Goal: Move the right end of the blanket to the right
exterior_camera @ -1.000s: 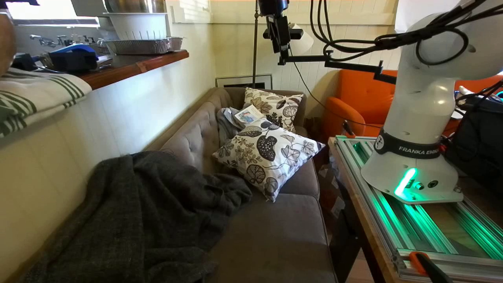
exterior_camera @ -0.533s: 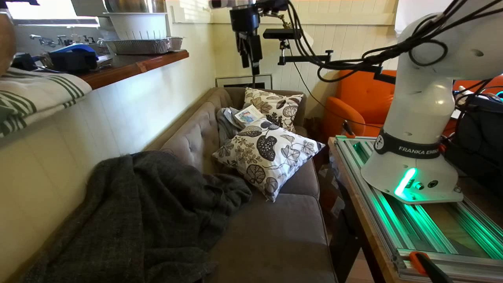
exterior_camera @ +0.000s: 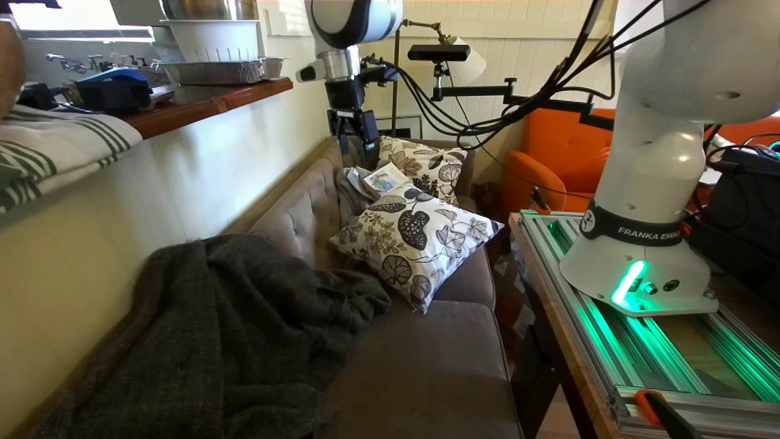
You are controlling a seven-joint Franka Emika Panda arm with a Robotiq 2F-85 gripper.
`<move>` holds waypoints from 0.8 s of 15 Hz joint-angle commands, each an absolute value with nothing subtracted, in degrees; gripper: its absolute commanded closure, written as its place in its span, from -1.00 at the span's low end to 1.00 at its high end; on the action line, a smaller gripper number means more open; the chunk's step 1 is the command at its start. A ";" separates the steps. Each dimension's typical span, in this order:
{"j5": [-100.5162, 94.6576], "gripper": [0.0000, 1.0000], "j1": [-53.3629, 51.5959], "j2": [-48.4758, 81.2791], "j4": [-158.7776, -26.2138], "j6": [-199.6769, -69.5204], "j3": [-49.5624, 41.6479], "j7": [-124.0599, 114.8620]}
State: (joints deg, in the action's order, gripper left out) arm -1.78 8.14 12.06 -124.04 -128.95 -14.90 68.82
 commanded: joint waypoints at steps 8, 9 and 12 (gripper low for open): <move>3.71 -1.00 20.15 28.03 -112.61 -125.03 -8.76 83.71; 3.73 -1.00 20.07 28.02 -112.34 -124.89 -8.57 83.73; 10.78 -1.00 23.42 32.70 -106.98 -121.50 -5.28 86.80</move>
